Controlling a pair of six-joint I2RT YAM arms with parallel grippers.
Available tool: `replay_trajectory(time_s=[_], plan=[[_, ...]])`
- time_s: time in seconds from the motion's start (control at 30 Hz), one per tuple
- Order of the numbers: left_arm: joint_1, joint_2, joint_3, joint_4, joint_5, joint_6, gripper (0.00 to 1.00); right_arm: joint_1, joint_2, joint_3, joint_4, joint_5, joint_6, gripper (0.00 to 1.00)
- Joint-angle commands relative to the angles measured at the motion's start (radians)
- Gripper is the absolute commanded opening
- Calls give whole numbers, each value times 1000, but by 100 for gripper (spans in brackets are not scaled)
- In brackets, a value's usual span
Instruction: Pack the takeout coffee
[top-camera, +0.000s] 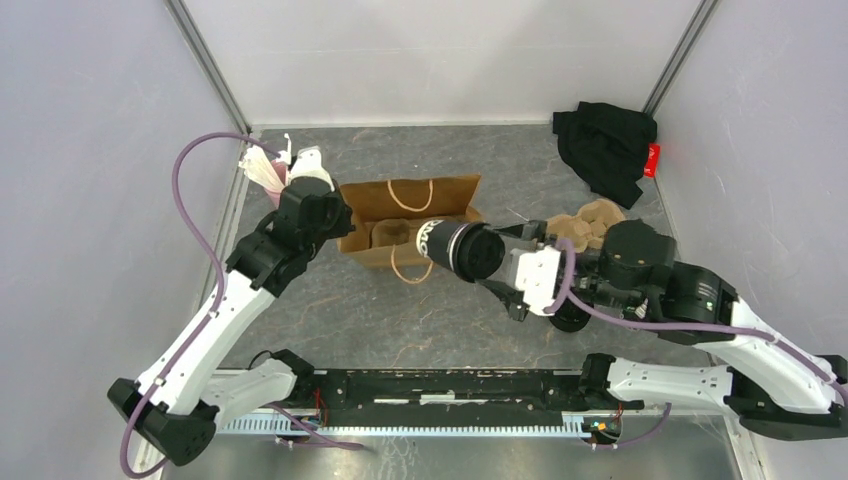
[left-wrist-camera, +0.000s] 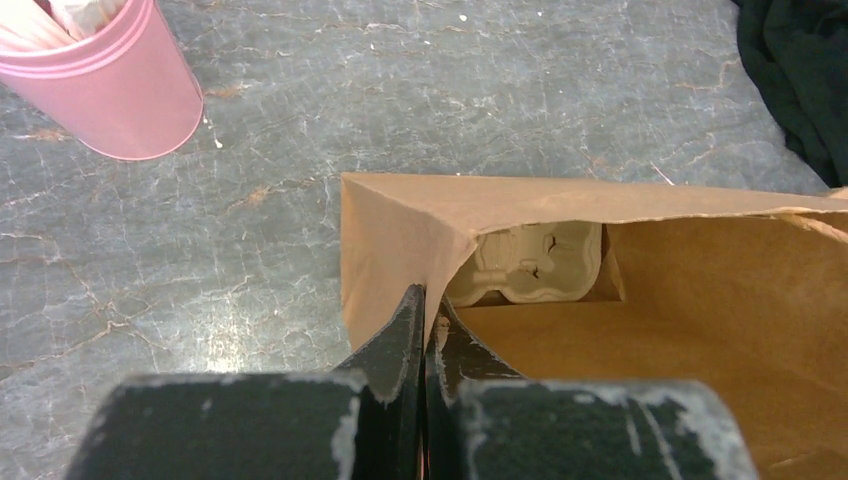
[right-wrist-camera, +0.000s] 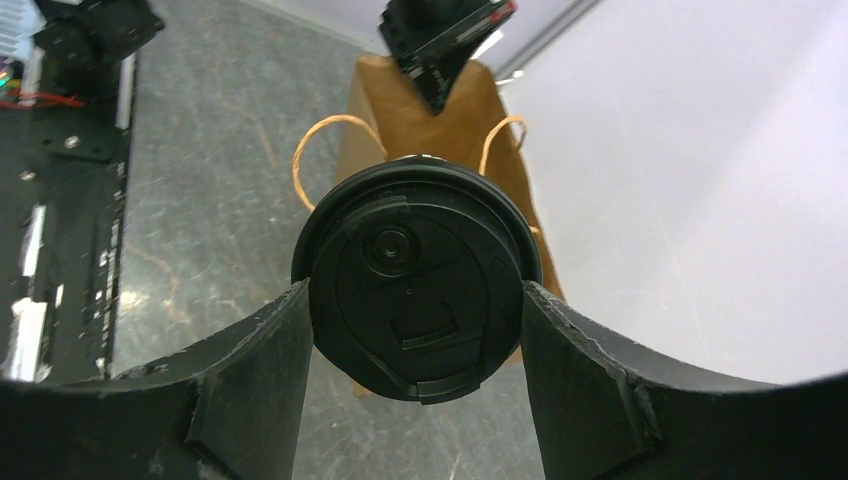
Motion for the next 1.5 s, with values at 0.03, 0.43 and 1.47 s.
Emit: replay_trajectory(time_s=[0.03,0.43,1.47], plan=[[4,-113,-94,64,49,-44,2,1,91,-5,-9,-115,-32,0],[3,-191,-165,139,84,7,2,18,284,168,46,-81,85,0],[4,-260,-218,148,274,28,2,80,620,324,-71,296,-30,0]])
